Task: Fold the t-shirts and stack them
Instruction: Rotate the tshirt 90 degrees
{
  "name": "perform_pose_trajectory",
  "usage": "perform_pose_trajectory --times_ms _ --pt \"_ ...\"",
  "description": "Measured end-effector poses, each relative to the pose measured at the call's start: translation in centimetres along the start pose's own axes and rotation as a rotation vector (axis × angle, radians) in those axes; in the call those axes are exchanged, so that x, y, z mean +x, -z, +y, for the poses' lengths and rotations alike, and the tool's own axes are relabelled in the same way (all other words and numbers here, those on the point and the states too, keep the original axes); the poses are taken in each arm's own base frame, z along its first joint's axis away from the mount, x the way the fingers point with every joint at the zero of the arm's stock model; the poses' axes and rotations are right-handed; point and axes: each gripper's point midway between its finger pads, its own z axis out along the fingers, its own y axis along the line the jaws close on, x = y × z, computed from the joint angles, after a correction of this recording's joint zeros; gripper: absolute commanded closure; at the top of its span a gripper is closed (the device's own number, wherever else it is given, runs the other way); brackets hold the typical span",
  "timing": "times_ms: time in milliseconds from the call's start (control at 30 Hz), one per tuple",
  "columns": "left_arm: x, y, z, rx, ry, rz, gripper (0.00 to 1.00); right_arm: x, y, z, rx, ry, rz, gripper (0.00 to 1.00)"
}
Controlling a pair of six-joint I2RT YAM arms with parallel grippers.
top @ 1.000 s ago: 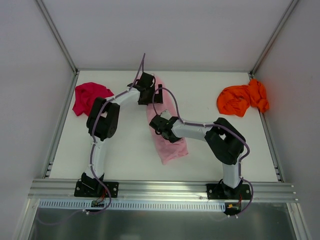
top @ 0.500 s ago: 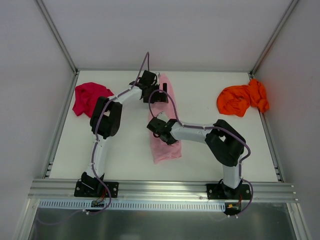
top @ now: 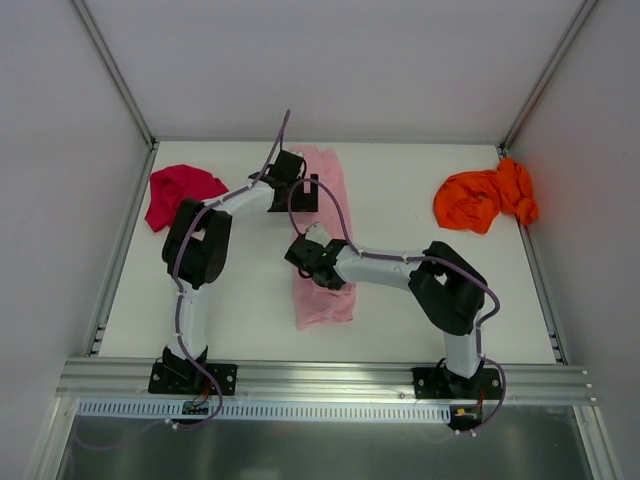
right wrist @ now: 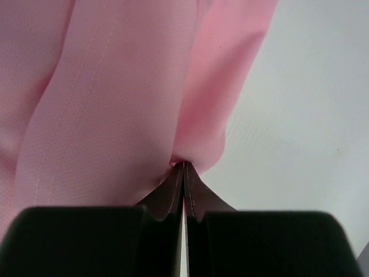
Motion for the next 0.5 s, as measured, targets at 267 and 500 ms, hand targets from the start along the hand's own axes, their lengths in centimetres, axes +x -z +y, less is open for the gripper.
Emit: perform_pose_trajectory --times_ms 267,500 --pt "-2.5 6.3 2.1 -0.12 0.005 -0.133 0.01 -0.4 0.6 -3.5 0.185 -0.018 -0.031 0.97" --pt "-2.1 10.8 1.1 -0.075 -0.005 -0.226 0.01 -1.4 3.6 -8.5 0.357 -0.158 -0.12 0.6"
